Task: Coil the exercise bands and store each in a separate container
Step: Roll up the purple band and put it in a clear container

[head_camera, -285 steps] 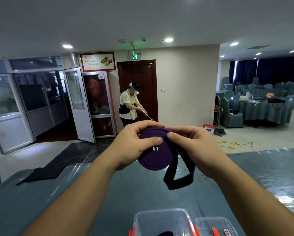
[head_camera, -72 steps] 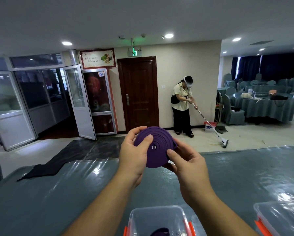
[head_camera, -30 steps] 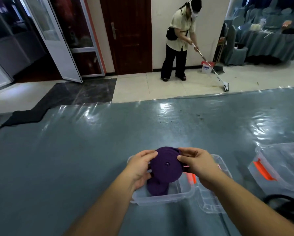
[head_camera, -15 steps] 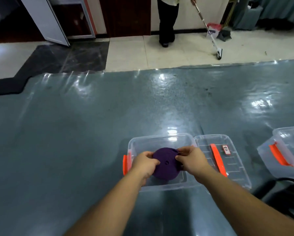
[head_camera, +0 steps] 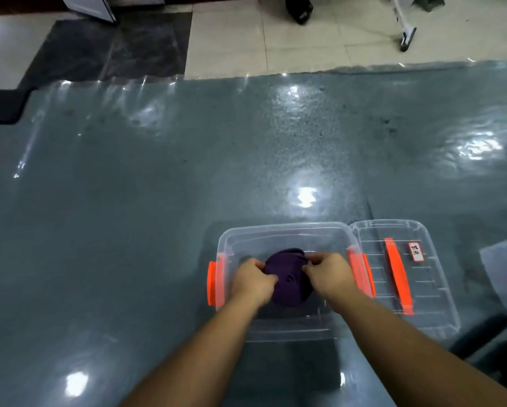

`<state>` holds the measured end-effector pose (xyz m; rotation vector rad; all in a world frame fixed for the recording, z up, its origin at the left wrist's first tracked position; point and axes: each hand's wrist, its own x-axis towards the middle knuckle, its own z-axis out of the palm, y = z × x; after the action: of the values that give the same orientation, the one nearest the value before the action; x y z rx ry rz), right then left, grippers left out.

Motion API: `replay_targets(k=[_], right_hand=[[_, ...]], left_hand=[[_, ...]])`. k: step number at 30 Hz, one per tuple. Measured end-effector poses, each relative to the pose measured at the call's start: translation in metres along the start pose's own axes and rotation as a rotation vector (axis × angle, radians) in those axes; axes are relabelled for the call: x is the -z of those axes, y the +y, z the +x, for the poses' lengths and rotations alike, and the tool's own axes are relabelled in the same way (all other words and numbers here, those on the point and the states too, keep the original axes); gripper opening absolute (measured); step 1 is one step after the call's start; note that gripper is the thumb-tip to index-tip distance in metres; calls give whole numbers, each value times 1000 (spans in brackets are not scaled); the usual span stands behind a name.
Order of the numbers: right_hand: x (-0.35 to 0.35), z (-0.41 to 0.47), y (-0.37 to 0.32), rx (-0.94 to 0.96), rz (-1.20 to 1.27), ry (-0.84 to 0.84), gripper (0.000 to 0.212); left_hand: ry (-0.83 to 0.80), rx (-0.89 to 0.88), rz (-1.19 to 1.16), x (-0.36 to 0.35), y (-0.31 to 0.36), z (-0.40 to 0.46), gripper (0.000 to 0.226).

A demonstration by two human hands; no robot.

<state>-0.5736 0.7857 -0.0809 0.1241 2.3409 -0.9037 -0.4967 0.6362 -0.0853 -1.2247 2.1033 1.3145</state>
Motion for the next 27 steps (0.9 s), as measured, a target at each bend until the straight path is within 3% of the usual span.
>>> replay_targets(k=[18,27], right_hand=[[-20,15,-7,24,-84,107,29],[-21,13,-9,-19,-155,122,16]], left_hand=[[98,20,71,-12,2,24,31],[84,-35,147,-6,5,17,7]])
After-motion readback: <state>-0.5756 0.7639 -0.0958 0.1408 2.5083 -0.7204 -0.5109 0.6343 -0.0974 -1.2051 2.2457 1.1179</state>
